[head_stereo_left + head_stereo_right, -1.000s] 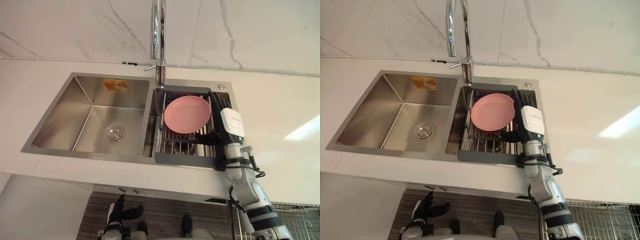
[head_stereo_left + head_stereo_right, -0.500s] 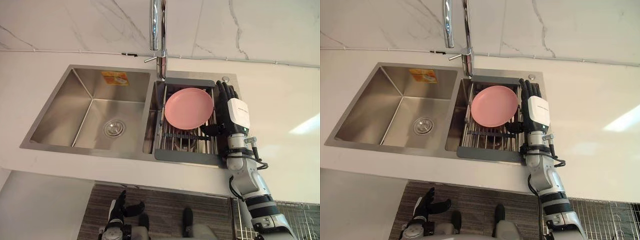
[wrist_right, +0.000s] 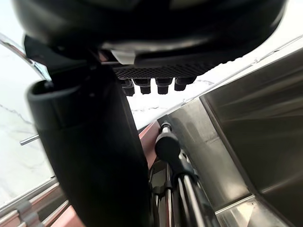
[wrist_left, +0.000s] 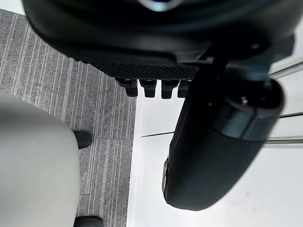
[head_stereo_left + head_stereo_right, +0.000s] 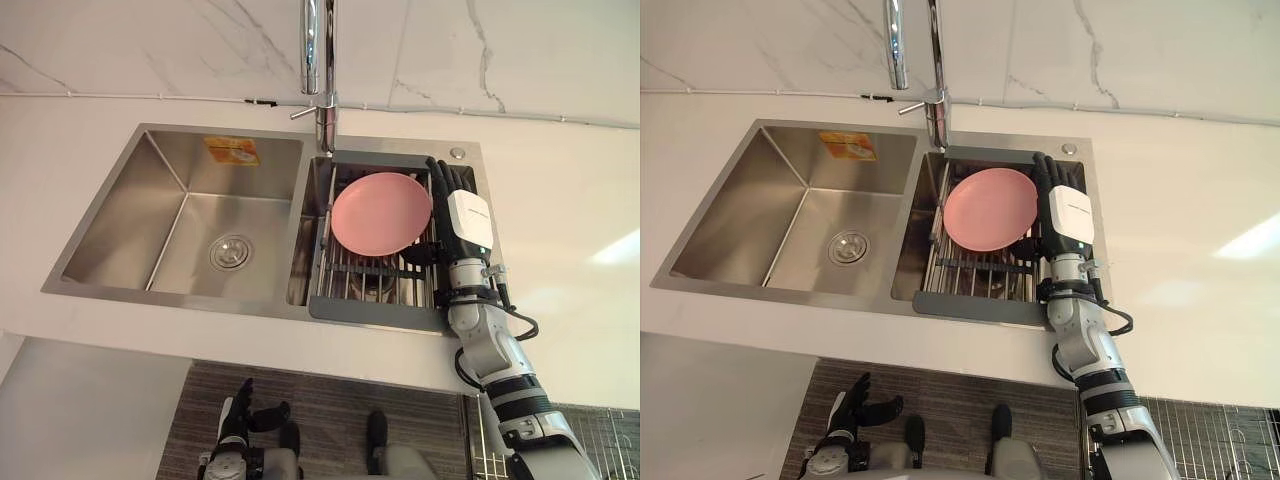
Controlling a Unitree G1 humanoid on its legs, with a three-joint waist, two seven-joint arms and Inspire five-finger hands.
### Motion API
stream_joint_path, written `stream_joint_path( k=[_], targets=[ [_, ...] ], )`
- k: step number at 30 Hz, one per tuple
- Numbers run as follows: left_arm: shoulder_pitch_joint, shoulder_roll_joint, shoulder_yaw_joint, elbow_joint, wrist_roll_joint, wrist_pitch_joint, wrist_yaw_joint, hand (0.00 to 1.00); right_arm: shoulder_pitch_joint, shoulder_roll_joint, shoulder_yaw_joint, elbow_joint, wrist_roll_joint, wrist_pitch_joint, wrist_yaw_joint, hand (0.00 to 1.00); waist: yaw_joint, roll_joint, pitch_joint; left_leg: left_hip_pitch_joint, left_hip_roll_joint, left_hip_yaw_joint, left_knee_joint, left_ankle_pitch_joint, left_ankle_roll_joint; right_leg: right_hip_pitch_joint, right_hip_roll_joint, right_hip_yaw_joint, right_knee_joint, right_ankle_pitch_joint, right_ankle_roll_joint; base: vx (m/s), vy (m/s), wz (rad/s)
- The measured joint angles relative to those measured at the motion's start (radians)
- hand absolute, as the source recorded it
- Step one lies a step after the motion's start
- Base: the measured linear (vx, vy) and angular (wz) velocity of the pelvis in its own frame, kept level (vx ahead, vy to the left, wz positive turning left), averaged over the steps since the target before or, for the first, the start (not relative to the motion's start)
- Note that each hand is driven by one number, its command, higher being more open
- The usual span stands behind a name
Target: Walk over to the sink, pick up the cup, carry it to the dishwasher, place the cup inside the dishwasher, then close the dishwasher door
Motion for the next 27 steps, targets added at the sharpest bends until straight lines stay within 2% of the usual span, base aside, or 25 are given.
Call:
stream_joint_path(
  k=[6, 7, 18, 27],
  targets=[
    [-0.001, 0.0, 0.0, 0.0, 0.0, -0.001, 0.001, 1.0, -0.019, -0.015, 0.048, 0.005, -0.001, -0.001, 0.008, 1.0, 0.002, 0.0, 0.001, -0.004, 0.002, -0.001, -0.001, 0.002, 0.002, -0.005, 0.002, -0.001, 0.002, 0.0, -0.001, -0.01, -0.002, 0.0],
    [-0.001, 0.0, -0.001, 0.0, 0.0, -0.003, 0.001, 1.0, -0.025, -0.014, 0.064, 0.005, -0.002, -0.003, 0.009, 0.0, 0.003, 0.0, 0.001, -0.004, 0.002, -0.001, -0.002, 0.003, 0.002, -0.005, 0.002, -0.002, 0.002, 0.0, -0.001, 0.0, 0.0, 0.0],
    [-0.002, 0.002, -0.001, 0.001, -0.003, -0.013, 0.001, 1.0, -0.093, -0.078, 0.183, 0.061, -0.01, -0.029, 0.03, 0.0, 0.002, -0.001, 0.009, -0.006, 0.005, -0.001, -0.018, 0.02, -0.007, -0.012, 0.007, -0.004, 0.001, 0.005, -0.007, 0.0, 0.0, 0.0],
    [-0.007, 0.006, -0.003, 0.001, -0.021, -0.015, 0.001, 1.0, -0.165, -0.102, 0.201, 0.069, -0.011, -0.062, 0.032, 0.0, 0.006, -0.007, 0.019, -0.005, 0.015, -0.005, -0.028, 0.029, -0.007, -0.019, 0.02, -0.008, 0.001, 0.009, -0.013, -0.01, -0.009, 0.01]
  ],
)
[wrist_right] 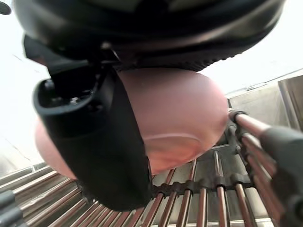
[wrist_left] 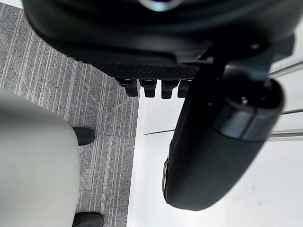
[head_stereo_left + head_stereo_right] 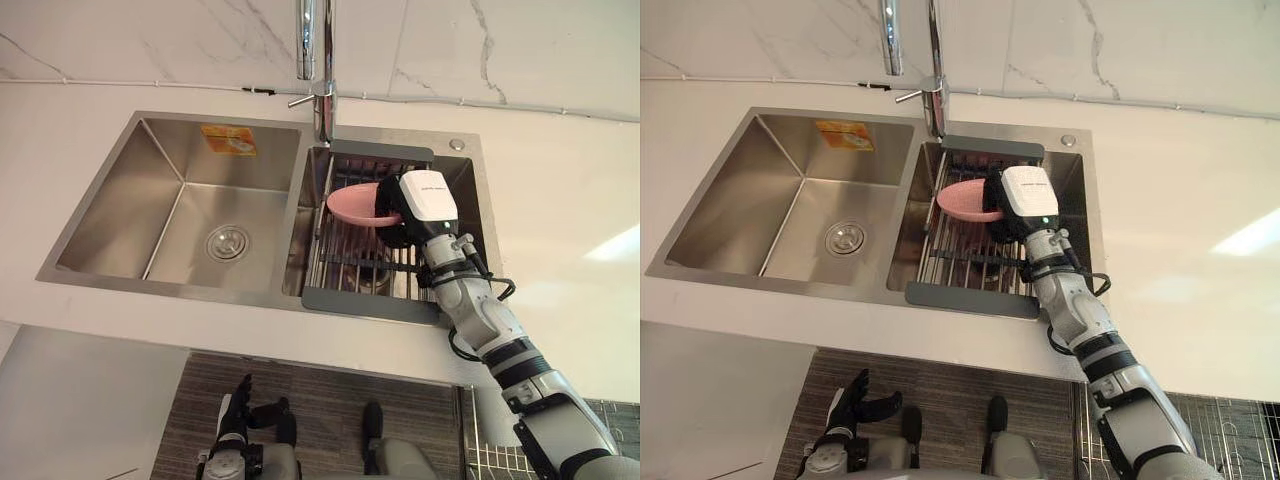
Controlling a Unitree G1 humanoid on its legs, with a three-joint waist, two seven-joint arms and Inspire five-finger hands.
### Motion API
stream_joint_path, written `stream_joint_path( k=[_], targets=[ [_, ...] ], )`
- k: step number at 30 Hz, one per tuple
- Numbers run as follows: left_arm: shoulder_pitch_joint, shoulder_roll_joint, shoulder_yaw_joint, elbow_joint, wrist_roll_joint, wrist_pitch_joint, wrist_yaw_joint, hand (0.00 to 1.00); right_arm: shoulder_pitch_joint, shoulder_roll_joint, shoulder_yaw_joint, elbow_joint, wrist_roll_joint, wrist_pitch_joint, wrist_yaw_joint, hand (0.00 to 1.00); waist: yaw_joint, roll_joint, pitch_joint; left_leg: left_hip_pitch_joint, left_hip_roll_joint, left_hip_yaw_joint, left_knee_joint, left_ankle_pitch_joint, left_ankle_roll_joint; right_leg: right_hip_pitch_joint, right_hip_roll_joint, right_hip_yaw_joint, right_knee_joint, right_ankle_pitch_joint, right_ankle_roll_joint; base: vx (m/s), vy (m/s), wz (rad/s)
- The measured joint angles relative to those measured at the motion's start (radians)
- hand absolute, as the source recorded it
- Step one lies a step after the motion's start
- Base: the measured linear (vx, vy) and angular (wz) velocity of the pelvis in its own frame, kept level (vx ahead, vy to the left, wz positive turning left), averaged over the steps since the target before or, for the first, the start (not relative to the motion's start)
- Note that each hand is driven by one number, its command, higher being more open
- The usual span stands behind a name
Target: Walk over to the sink, pick up the cup, carry it to the dishwasher, place the cup inside the dishwasher, then close the dishwasher door
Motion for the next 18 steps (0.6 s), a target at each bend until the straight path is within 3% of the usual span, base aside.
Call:
stream_joint_path(
  k=[9, 14, 18],
  targets=[
    [-0.003, 0.004, 0.001, -0.002, 0.001, 0.008, 0.0, 1.0, 0.06, -0.01, -0.017, -0.094, 0.011, -0.006, 0.032, 0.0, -0.002, -0.007, 0.004, 0.018, 0.005, 0.009, 0.0, 0.001, -0.001, 0.015, 0.0, 0.007, 0.0, 0.0, 0.0, 0.0, 0.0, 0.0],
    [-0.003, 0.002, 0.006, -0.002, 0.002, 0.023, 0.0, 1.0, 0.211, -0.005, -0.037, -0.287, 0.036, -0.009, 0.052, 0.0, -0.007, -0.009, 0.004, 0.04, 0.005, 0.031, 0.003, 0.001, -0.001, 0.031, -0.001, 0.025, 0.0, -0.001, 0.001, 0.0, 0.005, -0.1],
    [-0.003, 0.004, 0.007, 0.009, 0.005, 0.028, -0.002, 1.0, 0.299, 0.028, -0.058, -0.445, 0.089, -0.046, 0.054, 0.0, -0.024, -0.012, 0.004, 0.062, 0.003, 0.044, 0.003, -0.008, 0.011, 0.045, 0.002, 0.045, -0.003, -0.002, -0.001, -0.03, 0.003, -0.13]
  ],
)
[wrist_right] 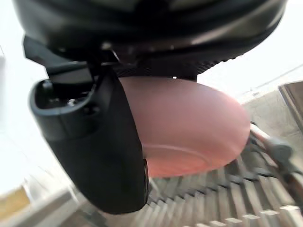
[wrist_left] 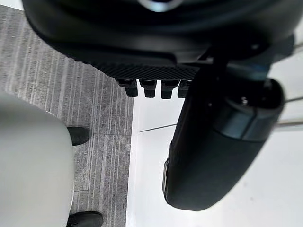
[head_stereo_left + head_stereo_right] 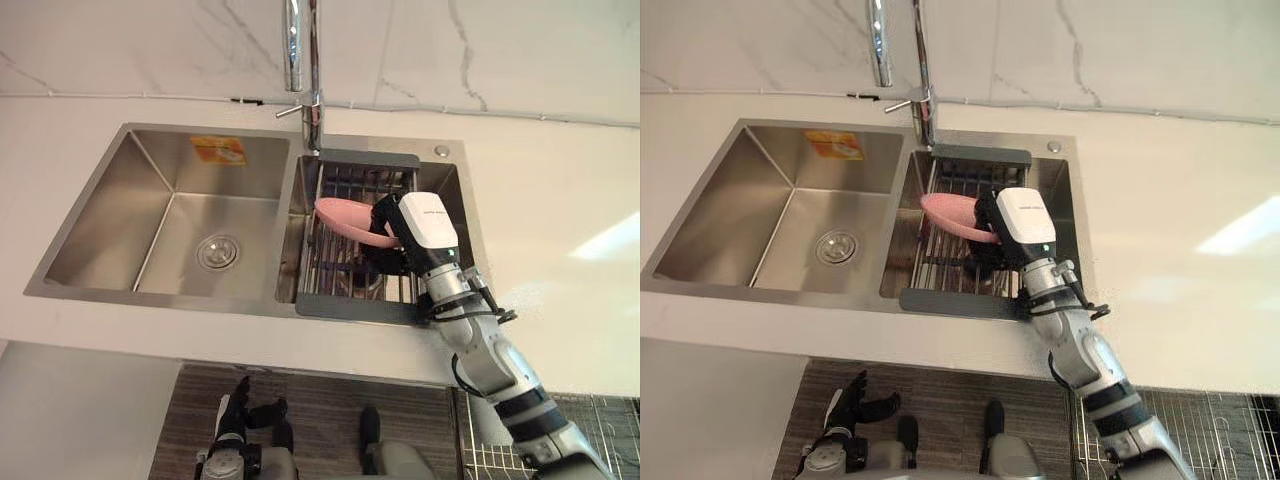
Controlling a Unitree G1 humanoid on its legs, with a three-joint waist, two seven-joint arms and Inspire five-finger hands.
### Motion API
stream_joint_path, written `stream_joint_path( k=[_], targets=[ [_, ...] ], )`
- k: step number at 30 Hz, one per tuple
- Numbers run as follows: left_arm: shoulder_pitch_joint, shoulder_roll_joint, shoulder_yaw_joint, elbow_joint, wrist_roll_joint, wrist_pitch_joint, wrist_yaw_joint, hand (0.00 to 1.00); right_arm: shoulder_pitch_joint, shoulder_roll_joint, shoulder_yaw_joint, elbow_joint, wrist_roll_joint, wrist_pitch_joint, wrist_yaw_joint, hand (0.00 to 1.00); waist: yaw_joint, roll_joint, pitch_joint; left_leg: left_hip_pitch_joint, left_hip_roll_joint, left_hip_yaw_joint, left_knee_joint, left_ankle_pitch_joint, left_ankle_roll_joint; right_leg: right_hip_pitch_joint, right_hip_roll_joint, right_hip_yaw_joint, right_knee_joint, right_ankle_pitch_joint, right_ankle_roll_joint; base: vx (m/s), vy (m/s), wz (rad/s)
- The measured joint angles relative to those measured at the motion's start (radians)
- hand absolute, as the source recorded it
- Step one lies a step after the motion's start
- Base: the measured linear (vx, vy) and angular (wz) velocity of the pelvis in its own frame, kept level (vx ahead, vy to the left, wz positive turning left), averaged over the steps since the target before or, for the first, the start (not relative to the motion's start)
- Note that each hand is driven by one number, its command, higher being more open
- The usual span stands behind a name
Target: Walk over to the sink, pick up the cup, carry it to the dishwasher, place the cup inside the dishwasher, then close the dishwasher door
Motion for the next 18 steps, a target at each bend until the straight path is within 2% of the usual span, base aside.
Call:
stream_joint_path(
  k=[8, 18],
  targets=[
    [-0.003, 0.006, 0.0, 0.017, 0.0, 0.01, 0.001, 1.0, 0.112, 0.028, -0.069, -0.222, 0.022, -0.052, -0.003, 0.0, -0.006, -0.025, -0.014, 0.047, 0.004, 0.087, -0.006, -0.016, 0.009, 0.004, 0.017, 0.085, -0.015, 0.026, -0.003, -0.03, 0.015, -0.3],
    [-0.024, 0.005, -0.002, 0.075, 0.012, 0.015, 0.023, 1.0, 0.205, 0.03, -0.088, -0.284, 0.04, -0.061, -0.003, 0.0, -0.033, -0.026, -0.015, 0.107, 0.005, 0.209, 0.0, -0.045, 0.011, 0.008, 0.036, 0.215, -0.038, 0.068, 0.004, -0.03, 0.026, -0.41]
  ],
)
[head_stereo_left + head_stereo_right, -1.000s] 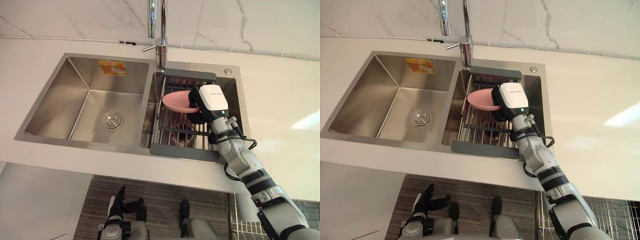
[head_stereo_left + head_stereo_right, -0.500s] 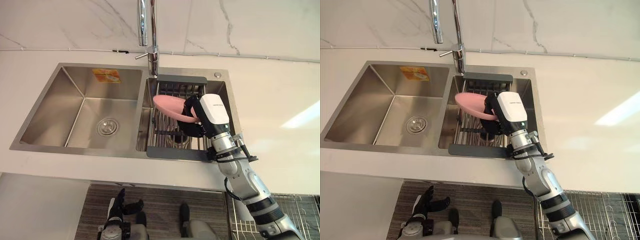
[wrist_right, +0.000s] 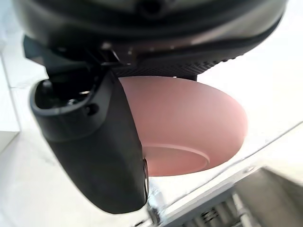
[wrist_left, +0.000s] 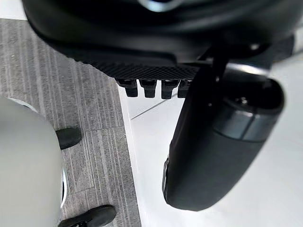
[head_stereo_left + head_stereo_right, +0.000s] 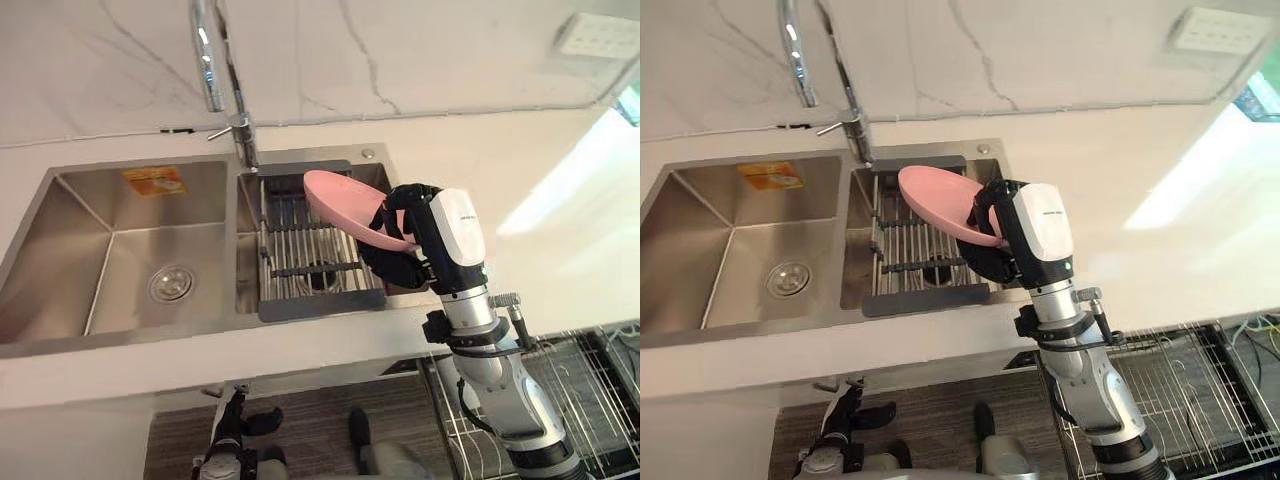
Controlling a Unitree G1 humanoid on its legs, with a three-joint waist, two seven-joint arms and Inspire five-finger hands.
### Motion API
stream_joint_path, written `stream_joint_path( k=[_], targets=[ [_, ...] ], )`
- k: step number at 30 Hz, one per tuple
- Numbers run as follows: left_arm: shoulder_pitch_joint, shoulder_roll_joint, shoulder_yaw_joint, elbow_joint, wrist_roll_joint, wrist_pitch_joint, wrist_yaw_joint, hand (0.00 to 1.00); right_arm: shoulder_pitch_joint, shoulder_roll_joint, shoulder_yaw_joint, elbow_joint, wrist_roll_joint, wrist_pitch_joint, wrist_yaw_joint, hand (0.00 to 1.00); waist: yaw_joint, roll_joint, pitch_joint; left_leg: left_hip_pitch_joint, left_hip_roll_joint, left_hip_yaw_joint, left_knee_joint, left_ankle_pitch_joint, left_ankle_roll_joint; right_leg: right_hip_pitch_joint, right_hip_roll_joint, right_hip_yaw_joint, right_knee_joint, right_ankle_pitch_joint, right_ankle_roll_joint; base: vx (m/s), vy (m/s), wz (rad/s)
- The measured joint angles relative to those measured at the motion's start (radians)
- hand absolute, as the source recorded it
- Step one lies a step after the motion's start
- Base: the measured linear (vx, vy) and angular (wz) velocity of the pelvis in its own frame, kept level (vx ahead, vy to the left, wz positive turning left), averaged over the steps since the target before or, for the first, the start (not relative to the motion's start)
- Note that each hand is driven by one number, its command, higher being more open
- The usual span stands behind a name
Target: Walk over to the sink, pick up the cup, carry it to the dishwasher, place the cup inside the dishwasher, then close the dishwasher door
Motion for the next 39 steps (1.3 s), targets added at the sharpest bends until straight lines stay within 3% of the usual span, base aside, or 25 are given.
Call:
stream_joint_path(
  k=[9, 12, 14, 15, 16, 17, 18, 19, 20, 21, 22, 24, 26, 29, 32, 39],
  targets=[
    [-0.005, 0.002, 0.001, 0.013, -0.019, 0.017, 0.028, 1.0, 0.063, 0.0, -0.041, -0.065, 0.001, -0.009, -0.003, 0.0, -0.011, 0.0, 0.0, 0.011, -0.005, 0.062, 0.041, -0.032, 0.005, -0.003, 0.003, 0.067, -0.004, 0.018, 0.008, -0.04, 0.026, -0.25],
    [-0.005, 0.009, 0.004, 0.008, -0.034, 0.014, 0.034, 1.0, 0.06, 0.0, -0.04, -0.081, -0.001, -0.01, -0.01, 0.0, -0.002, -0.004, 0.002, -0.031, -0.009, 0.129, 0.089, -0.053, 0.008, -0.072, 0.015, 0.136, 0.032, 0.031, 0.018, -0.05, 0.028, -0.65],
    [-0.005, 0.034, 0.005, 0.002, -0.036, 0.015, 0.038, 1.0, 0.059, 0.001, -0.043, -0.082, -0.003, -0.008, -0.018, 0.0, -0.014, -0.025, 0.013, -0.064, -0.01, 0.172, 0.151, -0.068, 0.02, -0.119, 0.02, 0.164, 0.067, 0.037, 0.021, -0.06, 0.029, -0.57],
    [-0.005, 0.041, 0.005, -0.003, -0.039, 0.015, 0.038, 1.0, 0.059, 0.003, -0.047, -0.083, -0.005, -0.008, -0.018, 0.0, -0.015, -0.034, 0.017, -0.07, -0.007, 0.188, 0.162, -0.066, 0.025, -0.132, 0.016, 0.156, 0.068, 0.021, 0.001, -0.11, 0.001, -0.39],
    [-0.007, 0.045, 0.006, -0.011, -0.042, 0.016, 0.038, 1.0, 0.057, 0.004, -0.056, -0.084, -0.009, -0.007, -0.019, 0.0, -0.016, -0.037, 0.022, -0.079, -0.002, 0.212, 0.173, -0.065, 0.032, -0.14, -0.002, 0.091, 0.083, -0.03, 0.002, -0.12, -0.034, -0.4],
    [-0.007, 0.053, 0.006, -0.009, -0.042, 0.012, 0.041, 1.0, 0.056, 0.008, -0.06, -0.084, -0.011, -0.002, -0.021, 0.0, -0.012, -0.032, 0.024, -0.086, 0.024, 0.228, 0.17, -0.063, 0.041, -0.186, -0.028, -0.037, 0.194, -0.092, -0.048, -0.13, -0.044, -0.32],
    [-0.004, 0.067, 0.004, -0.005, -0.039, 0.009, 0.04, 1.0, 0.06, 0.014, -0.06, -0.085, -0.011, -0.003, -0.022, 0.0, -0.012, -0.041, 0.02, -0.083, 0.03, 0.246, 0.171, -0.064, 0.042, -0.219, -0.061, -0.115, 0.349, -0.136, -0.066, -0.05, -0.056, -0.13],
    [0.0, 0.078, 0.003, -0.003, -0.036, 0.01, 0.039, 1.0, 0.06, 0.013, -0.061, -0.086, -0.011, -0.004, -0.023, 0.0, -0.018, -0.056, 0.011, -0.072, 0.028, 0.257, 0.167, -0.073, 0.041, -0.223, -0.109, -0.194, 0.511, -0.212, -0.061, 0.0, -0.053, 0.08],
    [0.002, 0.085, 0.004, -0.003, -0.036, 0.014, 0.04, 1.0, 0.06, 0.013, -0.061, -0.087, -0.011, -0.006, -0.026, 0.0, -0.016, -0.068, 0.003, -0.069, 0.02, 0.258, 0.17, -0.075, 0.037, -0.208, -0.14, -0.239, 0.566, -0.272, -0.054, 0.04, -0.092, 0.04],
    [0.002, 0.095, 0.006, -0.004, -0.037, 0.019, 0.041, 1.0, 0.058, 0.013, -0.061, -0.094, -0.011, -0.01, -0.026, 0.0, -0.003, -0.089, -0.01, -0.072, 0.012, 0.261, 0.176, -0.078, 0.027, -0.189, -0.154, -0.257, 0.53, -0.306, -0.026, 0.01, -0.125, -0.19],
    [0.002, 0.094, 0.013, 0.003, -0.033, 0.019, 0.042, 1.0, 0.053, 0.008, -0.062, -0.1, -0.013, -0.019, -0.028, 0.0, 0.007, -0.077, -0.018, -0.084, 0.022, 0.265, 0.184, -0.084, 0.011, -0.15, -0.129, -0.251, 0.419, -0.308, 0.001, 0.02, -0.116, -0.28],
    [0.027, 0.086, 0.016, 0.003, -0.031, 0.02, 0.042, 1.0, 0.068, 0.011, -0.07, -0.099, -0.013, -0.022, -0.031, 0.0, 0.003, -0.043, -0.036, -0.104, 0.062, 0.264, 0.175, -0.069, 0.002, -0.114, -0.071, -0.25, 0.283, -0.228, -0.014, 0.04, -0.068, -0.36],
    [0.038, 0.088, 0.029, 0.004, -0.023, 0.022, 0.032, 1.0, 0.118, 0.014, -0.139, -0.1, -0.013, -0.02, -0.036, 0.0, 0.002, -0.041, -0.038, -0.102, 0.088, 0.271, 0.168, -0.06, -0.01, -0.075, -0.031, -0.241, 0.181, -0.168, -0.024, 0.07, -0.077, -0.31],
    [0.041, 0.088, 0.037, 0.007, -0.011, 0.024, 0.017, 1.0, 0.183, 0.025, -0.241, -0.102, -0.012, -0.013, -0.048, 0.0, -0.005, -0.04, -0.039, -0.097, 0.088, 0.271, 0.163, -0.043, -0.009, -0.044, -0.022, -0.226, 0.109, -0.129, -0.022, 0.03, -0.015, -0.17],
    [0.052, 0.088, 0.036, 0.012, 0.005, 0.024, 0.015, 1.0, 0.217, 0.033, -0.28, -0.101, -0.012, -0.009, -0.065, 0.0, -0.028, -0.032, -0.043, -0.091, 0.08, 0.269, 0.163, -0.037, -0.008, -0.017, -0.022, -0.214, 0.051, -0.097, -0.019, 0.01, 0.007, -0.11],
    [0.068, 0.084, 0.024, 0.011, 0.009, 0.018, 0.011, 1.0, 0.222, 0.037, -0.347, -0.008, -0.014, -0.006, -0.095, 0.0, -0.042, -0.019, -0.051, -0.085, 0.054, 0.257, 0.162, -0.036, -0.006, -0.005, -0.028, -0.165, -0.013, -0.05, -0.011, -0.04, -0.001, -0.19]
  ],
)
